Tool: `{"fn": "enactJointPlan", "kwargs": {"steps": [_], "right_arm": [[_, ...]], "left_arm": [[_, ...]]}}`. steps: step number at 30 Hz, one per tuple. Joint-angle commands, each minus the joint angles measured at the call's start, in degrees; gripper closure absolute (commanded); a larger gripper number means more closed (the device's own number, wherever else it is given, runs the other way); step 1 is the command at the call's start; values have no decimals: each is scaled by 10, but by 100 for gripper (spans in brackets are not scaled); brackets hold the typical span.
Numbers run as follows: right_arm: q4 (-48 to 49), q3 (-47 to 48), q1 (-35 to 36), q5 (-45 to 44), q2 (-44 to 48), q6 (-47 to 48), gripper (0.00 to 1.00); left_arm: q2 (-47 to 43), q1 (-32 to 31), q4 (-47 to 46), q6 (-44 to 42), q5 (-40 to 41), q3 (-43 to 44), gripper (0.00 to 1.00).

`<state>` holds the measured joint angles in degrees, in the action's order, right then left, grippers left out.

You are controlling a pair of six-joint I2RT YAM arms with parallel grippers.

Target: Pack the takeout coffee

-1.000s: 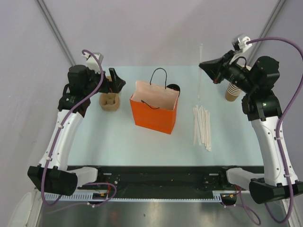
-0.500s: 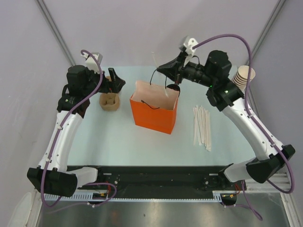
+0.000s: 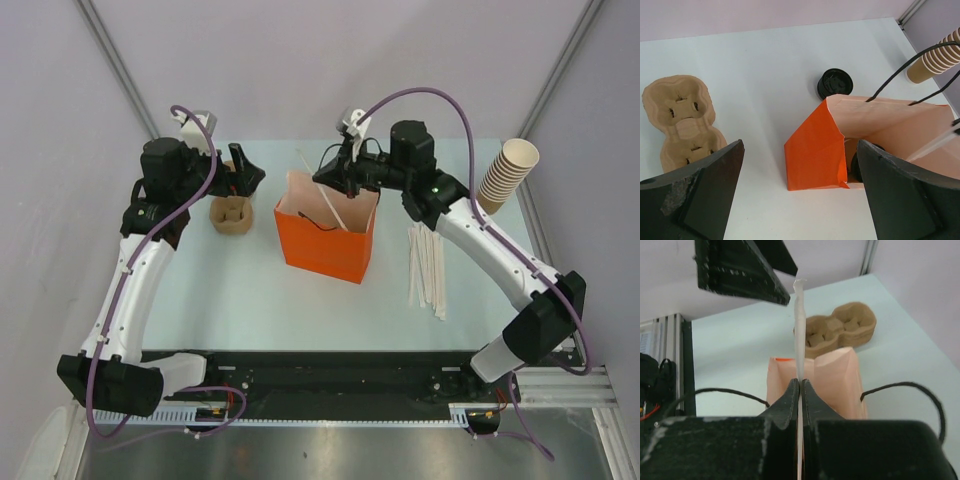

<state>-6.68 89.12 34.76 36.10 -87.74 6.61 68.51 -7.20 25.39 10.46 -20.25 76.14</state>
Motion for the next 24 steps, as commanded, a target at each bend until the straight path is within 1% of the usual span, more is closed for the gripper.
{"fn": "enactJointPlan", "kwargs": {"steps": [1, 12, 18, 19, 20, 22, 23, 24], "right_arm": [[-27, -17, -3, 23, -13, 30, 100], [-112, -44, -6, 26, -25, 53, 100], [-133, -45, -9, 15, -37, 58, 100], [-134, -45, -11, 14, -37, 57, 98], [-137, -45, -14, 13, -39, 56, 92], [-147, -44, -15, 16, -40, 56, 83], [-151, -43, -18, 17, -39, 56, 77], [-151, -43, -20, 19, -38, 55, 74]], "left_arm": [[-15, 7, -16, -4, -15, -3, 1], [-11, 8, -20, -2, -19, -12, 1], [-10, 8, -19, -4, -22, -11, 0], [-9, 8, -18, -4, -21, -10, 1], [-8, 8, -17, -5, -22, -8, 0], [-5, 8, -13, -7, -21, -4, 0], [-5, 8, -13, -9, -22, 0, 1], [-3, 8, -12, -9, -23, 1, 1]]}}
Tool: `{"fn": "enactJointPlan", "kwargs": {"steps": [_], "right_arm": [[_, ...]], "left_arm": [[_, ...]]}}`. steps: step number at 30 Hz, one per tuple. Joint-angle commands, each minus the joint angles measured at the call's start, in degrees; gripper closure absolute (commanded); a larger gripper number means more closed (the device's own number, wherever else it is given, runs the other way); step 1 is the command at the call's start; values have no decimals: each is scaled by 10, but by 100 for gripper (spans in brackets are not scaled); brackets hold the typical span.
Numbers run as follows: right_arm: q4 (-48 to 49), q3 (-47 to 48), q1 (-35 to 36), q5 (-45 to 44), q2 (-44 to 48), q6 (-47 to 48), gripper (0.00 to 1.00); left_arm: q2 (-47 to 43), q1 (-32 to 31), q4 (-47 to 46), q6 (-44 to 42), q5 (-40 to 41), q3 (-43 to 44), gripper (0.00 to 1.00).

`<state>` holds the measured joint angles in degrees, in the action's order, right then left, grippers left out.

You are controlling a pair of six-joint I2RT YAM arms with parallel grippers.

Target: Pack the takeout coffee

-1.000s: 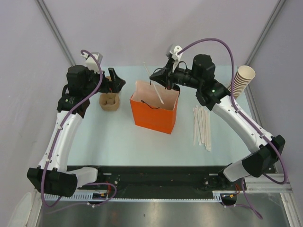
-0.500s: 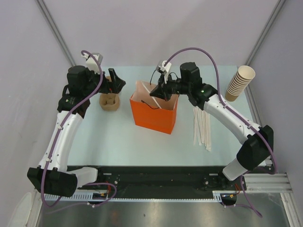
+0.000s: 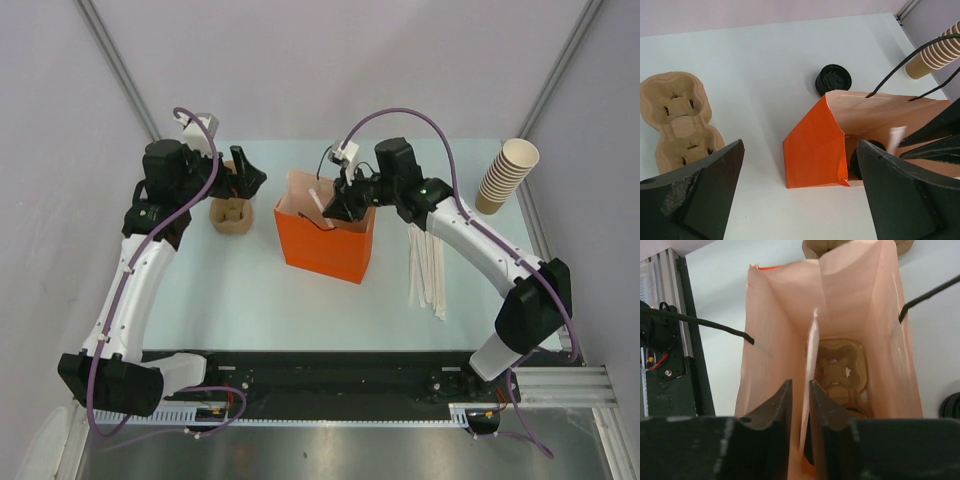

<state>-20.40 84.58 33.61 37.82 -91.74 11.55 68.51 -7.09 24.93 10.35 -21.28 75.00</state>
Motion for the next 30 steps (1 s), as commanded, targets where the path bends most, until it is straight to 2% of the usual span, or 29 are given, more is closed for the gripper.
{"fn": "enactJointPlan", "kwargs": {"steps": [1, 4, 6, 12, 13, 16, 19, 25, 30], "right_arm": [[-15, 3, -8, 2, 6, 4, 73], [-10, 8, -9, 1, 17, 1, 62], [-3, 14, -8, -2, 22, -7, 59], [4, 80, -13, -14, 37, -42, 41], [3, 95, -14, -26, 39, -49, 32], [8, 132, -26, -63, 51, -66, 13], [23, 144, -51, -81, 74, -96, 1], [-2, 127, -125, -121, 146, -133, 0], [-52, 56, -260, -114, 218, -176, 0]], "left_arm": [[-1, 7, -6, -9, -16, 14, 1], [1, 7, -2, -9, -20, 18, 1], [3, 7, 0, -10, -23, 23, 1], [12, 7, 37, -38, -21, 51, 1], [13, 7, 52, -50, -24, 56, 1], [26, 7, 90, -72, -15, 87, 1], [47, 7, 144, -99, -14, 158, 1], [74, 7, 226, -161, 25, 233, 0], [86, 8, 272, -192, 58, 232, 1]]}}
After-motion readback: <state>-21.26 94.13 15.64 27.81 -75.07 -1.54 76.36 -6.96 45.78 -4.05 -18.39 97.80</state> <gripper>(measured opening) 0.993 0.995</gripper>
